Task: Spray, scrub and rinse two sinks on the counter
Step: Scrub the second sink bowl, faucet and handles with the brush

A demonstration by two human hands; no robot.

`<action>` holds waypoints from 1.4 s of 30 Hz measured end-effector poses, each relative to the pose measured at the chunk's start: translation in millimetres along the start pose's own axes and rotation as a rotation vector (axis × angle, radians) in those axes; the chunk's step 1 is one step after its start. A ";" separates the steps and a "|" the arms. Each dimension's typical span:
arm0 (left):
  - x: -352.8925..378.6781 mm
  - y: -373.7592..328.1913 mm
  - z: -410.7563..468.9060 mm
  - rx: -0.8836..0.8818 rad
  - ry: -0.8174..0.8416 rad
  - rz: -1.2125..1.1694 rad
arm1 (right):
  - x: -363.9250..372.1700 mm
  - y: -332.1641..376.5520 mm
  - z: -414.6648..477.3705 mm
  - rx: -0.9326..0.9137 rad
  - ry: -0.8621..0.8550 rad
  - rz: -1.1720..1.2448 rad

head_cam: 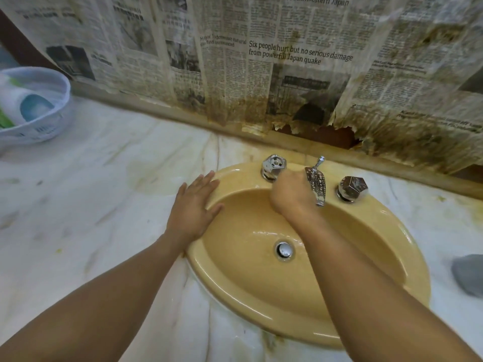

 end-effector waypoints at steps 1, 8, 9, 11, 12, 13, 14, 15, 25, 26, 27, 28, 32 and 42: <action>-1.5 1.0 -2.4 -0.025 -0.025 -0.015 | 6.2 2.1 -14.2 -0.008 -0.028 0.022; -4.3 3.4 -23.0 -0.113 -0.056 -0.030 | 37.3 63.9 -3.8 -0.191 -0.024 0.069; -4.8 5.6 -25.7 -0.136 -0.058 -0.041 | 42.7 75.0 -1.2 -0.243 0.004 0.083; -12.8 3.8 -31.9 -0.176 -0.073 -0.086 | 54.2 97.0 -13.3 -0.411 0.063 0.033; -16.5 3.7 -34.6 -0.193 -0.069 -0.115 | 59.9 101.2 -20.3 -0.483 0.087 -0.011; -21.1 3.0 -38.2 -0.218 -0.050 -0.144 | 60.5 100.7 -22.0 -0.518 0.077 -0.037; -25.7 3.6 -41.9 -0.251 -0.025 -0.172 | 56.1 96.5 -13.8 -0.499 0.047 -0.049; -31.2 5.5 -45.1 -0.270 -0.006 -0.189 | 50.0 90.0 0.2 -0.449 0.014 -0.047; -58.4 23.6 -59.1 -0.451 0.039 -0.724 | 61.1 108.9 -46.9 -0.600 0.101 -0.071; -58.9 22.3 -62.8 -0.452 0.053 -0.725 | 56.4 104.7 -34.7 -0.538 0.067 -0.072; -58.9 21.4 -66.7 -0.449 0.073 -0.705 | 48.6 98.6 -20.0 -0.458 0.024 -0.073; -59.2 20.5 -71.0 -0.439 0.097 -0.679 | 39.1 91.1 -6.3 -0.365 -0.016 -0.066; -60.3 21.9 -86.5 -0.412 0.156 -0.631 | 16.5 58.4 14.1 -0.063 -0.138 -0.071; -57.1 38.1 -88.4 -0.536 0.147 -0.818 | 64.9 113.1 -29.3 -0.233 0.062 0.065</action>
Point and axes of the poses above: each hand's wrist, its own z-axis towards the middle knuckle, its own x-axis out of the palm, y = z × x, the point moved 7 cm from there along z, towards the middle knuckle, and after that the axes turned 9 degrees about -z, right-handed, at the moved point
